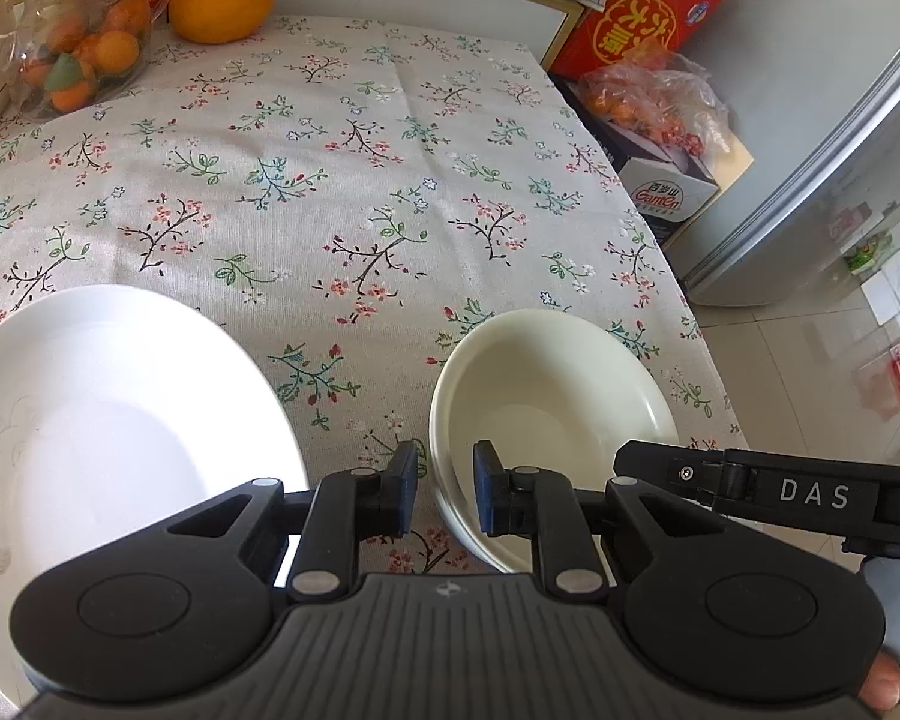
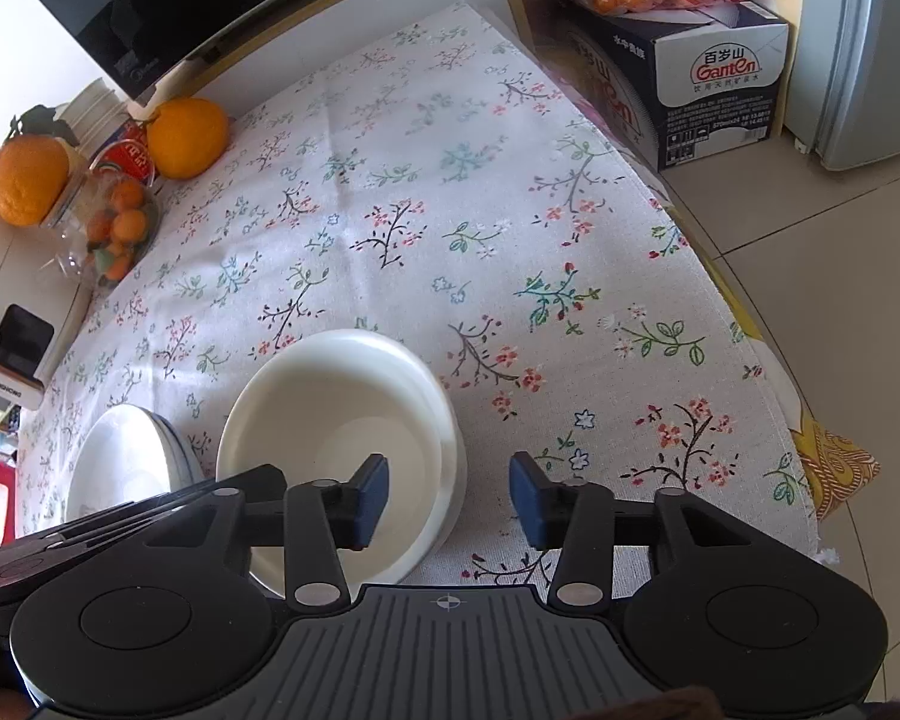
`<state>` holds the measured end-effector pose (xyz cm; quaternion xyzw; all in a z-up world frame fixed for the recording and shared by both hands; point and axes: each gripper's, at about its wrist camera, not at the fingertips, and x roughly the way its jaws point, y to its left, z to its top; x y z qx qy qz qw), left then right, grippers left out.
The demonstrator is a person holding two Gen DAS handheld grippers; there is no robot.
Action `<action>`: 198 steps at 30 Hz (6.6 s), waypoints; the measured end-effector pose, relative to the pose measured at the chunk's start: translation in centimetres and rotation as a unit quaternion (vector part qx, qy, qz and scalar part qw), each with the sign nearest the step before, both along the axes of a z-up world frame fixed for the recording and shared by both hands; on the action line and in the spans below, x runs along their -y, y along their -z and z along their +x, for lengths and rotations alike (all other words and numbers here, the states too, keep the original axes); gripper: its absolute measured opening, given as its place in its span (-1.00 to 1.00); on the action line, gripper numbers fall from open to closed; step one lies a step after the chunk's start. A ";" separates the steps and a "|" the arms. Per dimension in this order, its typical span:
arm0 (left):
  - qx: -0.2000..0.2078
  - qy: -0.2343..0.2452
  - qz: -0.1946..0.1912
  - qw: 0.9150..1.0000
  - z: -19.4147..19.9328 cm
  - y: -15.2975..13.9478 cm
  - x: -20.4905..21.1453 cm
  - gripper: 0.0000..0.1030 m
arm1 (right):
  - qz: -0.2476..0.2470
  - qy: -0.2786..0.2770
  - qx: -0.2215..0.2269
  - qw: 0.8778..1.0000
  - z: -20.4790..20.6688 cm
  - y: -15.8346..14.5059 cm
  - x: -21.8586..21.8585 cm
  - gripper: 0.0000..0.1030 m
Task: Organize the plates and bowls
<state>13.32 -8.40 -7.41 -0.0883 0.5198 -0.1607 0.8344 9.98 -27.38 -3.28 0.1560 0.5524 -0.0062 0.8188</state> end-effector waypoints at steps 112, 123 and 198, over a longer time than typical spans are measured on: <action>0.049 -0.160 0.025 0.986 -5.7 -3.6 -13.5 -0.78 | -0.021 -0.175 0.065 0.982 0.6 -1.5 -17.5 -0.65; 0.037 -0.169 0.027 0.985 -5.6 -2.9 -13.8 -0.78 | -0.020 -0.181 0.054 0.982 0.8 -0.9 -17.9 -0.62; 0.079 -0.166 0.163 0.969 -19.2 -6.2 -8.2 0.99 | -0.085 -0.221 0.142 0.961 -15.7 -6.0 -12.1 0.98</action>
